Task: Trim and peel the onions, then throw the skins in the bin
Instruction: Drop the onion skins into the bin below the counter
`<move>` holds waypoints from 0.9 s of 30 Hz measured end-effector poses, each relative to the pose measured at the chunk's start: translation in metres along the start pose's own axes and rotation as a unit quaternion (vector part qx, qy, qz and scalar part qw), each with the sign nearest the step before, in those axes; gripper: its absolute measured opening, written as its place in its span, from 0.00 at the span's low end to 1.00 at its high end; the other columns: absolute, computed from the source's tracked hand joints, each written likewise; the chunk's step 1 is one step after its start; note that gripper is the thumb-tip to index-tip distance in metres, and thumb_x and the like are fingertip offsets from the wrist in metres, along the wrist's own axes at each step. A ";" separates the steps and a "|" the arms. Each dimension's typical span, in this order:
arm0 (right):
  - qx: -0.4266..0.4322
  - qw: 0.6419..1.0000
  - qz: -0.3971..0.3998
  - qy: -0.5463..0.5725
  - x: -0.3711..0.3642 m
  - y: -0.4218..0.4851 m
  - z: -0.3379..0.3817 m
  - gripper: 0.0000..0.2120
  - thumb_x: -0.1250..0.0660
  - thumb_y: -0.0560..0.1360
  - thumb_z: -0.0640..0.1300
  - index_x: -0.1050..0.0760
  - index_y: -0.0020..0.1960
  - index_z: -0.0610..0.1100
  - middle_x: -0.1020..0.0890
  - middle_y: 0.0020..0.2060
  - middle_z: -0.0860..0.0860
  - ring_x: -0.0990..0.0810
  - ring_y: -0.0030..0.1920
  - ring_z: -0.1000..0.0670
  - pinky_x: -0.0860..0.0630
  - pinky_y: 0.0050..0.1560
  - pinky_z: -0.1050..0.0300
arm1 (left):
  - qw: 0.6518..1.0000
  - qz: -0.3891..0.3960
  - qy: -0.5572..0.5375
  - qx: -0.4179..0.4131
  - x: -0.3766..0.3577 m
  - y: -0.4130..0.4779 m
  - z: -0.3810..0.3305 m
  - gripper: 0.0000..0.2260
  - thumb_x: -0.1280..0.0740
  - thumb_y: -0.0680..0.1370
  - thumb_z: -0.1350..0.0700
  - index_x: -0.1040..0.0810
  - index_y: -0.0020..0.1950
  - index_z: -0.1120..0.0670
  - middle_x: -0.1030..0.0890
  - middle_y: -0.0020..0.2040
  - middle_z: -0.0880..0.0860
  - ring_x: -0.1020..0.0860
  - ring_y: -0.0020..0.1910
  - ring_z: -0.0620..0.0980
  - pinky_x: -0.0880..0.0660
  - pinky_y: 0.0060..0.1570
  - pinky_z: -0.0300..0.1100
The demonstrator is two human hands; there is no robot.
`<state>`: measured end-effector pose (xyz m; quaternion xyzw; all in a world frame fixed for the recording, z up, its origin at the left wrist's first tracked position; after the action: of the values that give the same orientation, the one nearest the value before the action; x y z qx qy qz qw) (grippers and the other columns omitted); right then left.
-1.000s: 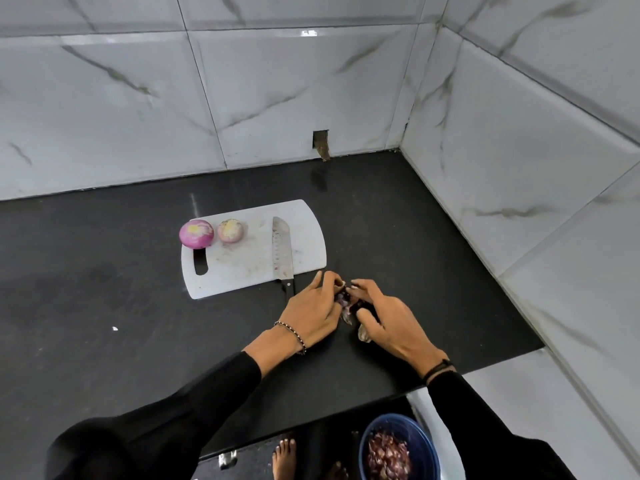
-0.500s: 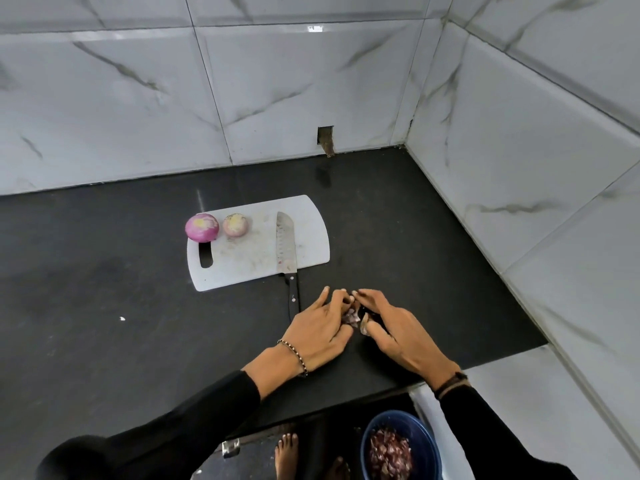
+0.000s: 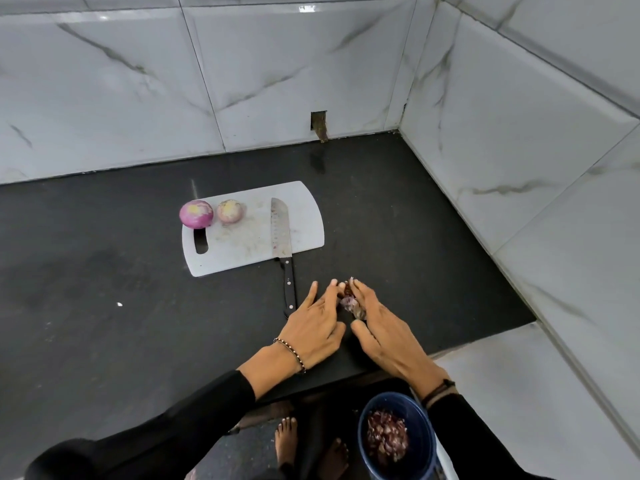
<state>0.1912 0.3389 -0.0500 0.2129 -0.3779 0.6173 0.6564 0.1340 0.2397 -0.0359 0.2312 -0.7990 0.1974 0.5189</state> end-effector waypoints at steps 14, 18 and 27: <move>0.110 0.980 0.059 -0.156 0.001 0.029 0.014 0.24 0.45 0.86 0.51 0.39 0.81 0.46 0.46 0.82 0.52 0.50 0.82 0.52 0.42 0.80 0.52 | 0.986 -0.058 -0.098 0.121 0.017 0.006 0.021 0.25 0.41 0.77 0.60 0.44 0.74 0.53 0.39 0.78 0.54 0.50 0.79 0.54 0.37 0.72 0.48; 0.114 0.966 0.123 -0.197 0.003 0.031 0.009 0.25 0.42 0.85 0.46 0.41 0.81 0.47 0.47 0.83 0.53 0.48 0.82 0.52 0.42 0.80 0.52 | 0.986 -0.059 -0.094 0.128 0.016 0.007 0.017 0.22 0.41 0.76 0.59 0.42 0.68 0.51 0.28 0.69 0.53 0.41 0.77 0.54 0.25 0.60 0.52; 0.152 0.963 0.064 -0.213 0.006 0.019 0.009 0.30 0.38 0.80 0.31 0.37 0.80 0.46 0.39 0.80 0.49 0.39 0.79 0.49 0.37 0.76 0.57 | 0.982 -0.056 -0.113 0.138 0.015 0.008 0.013 0.21 0.39 0.76 0.56 0.42 0.67 0.48 0.26 0.67 0.53 0.40 0.76 0.55 0.26 0.60 0.60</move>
<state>0.1704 0.3394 -0.0435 0.4126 -0.4234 0.6484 0.4796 0.1149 0.2363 -0.0279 0.3657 -0.8035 0.2492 0.3981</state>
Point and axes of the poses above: each hand's wrist, its own y-axis towards the middle knuckle, its own x-axis out of the back of the hand, z = x × y, the point moved 8 cm from there along y, towards the middle knuckle
